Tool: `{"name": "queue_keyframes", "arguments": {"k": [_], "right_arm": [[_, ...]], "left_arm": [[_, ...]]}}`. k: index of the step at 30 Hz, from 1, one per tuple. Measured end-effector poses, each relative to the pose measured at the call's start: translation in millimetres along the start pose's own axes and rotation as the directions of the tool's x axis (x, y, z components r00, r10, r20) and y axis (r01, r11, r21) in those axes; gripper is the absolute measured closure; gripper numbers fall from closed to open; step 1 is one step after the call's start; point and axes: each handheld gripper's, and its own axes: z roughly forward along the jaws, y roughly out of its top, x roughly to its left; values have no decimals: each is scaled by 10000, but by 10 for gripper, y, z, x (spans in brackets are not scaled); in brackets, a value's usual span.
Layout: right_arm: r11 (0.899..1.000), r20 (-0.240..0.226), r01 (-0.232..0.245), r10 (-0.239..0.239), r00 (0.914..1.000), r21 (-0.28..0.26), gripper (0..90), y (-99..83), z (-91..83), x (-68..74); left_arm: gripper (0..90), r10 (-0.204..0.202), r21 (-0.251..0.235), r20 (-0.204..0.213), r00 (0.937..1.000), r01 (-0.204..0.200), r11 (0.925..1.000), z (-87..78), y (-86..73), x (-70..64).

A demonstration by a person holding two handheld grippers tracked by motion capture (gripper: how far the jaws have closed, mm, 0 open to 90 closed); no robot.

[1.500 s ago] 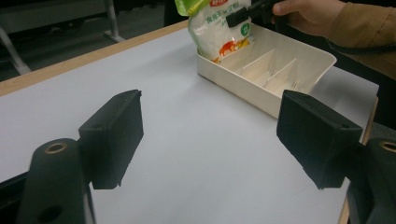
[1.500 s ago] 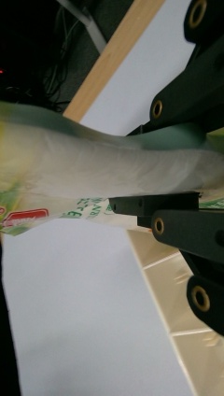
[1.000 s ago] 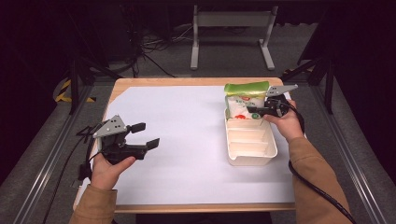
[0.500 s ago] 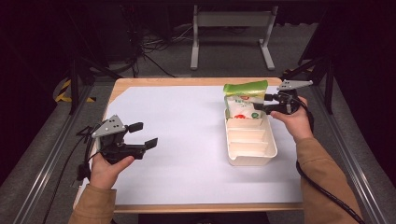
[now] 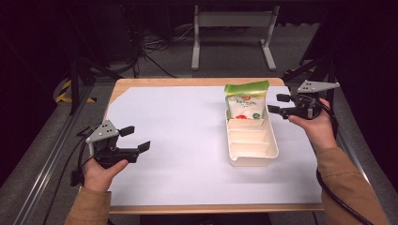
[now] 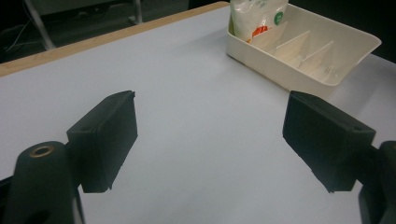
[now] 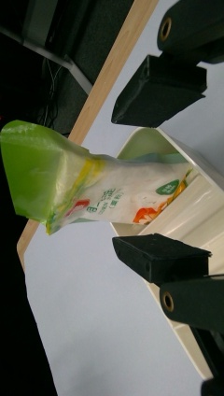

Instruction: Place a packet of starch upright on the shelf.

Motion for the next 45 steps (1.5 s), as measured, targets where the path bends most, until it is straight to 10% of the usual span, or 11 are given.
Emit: {"name": "queue_keyframes", "arguments": {"k": [23,45], "right_arm": [[9982,-352,-25,4,9994,-598,266,-507,-509,379],[9966,-367,-505,482,9982,-651,280,-1216,-350,377]], "left_arm": [[186,-230,-320,-84,9997,227,9992,0,-209,142],[191,-134,57,-282,9995,136,9999,183,-345,119]]}}
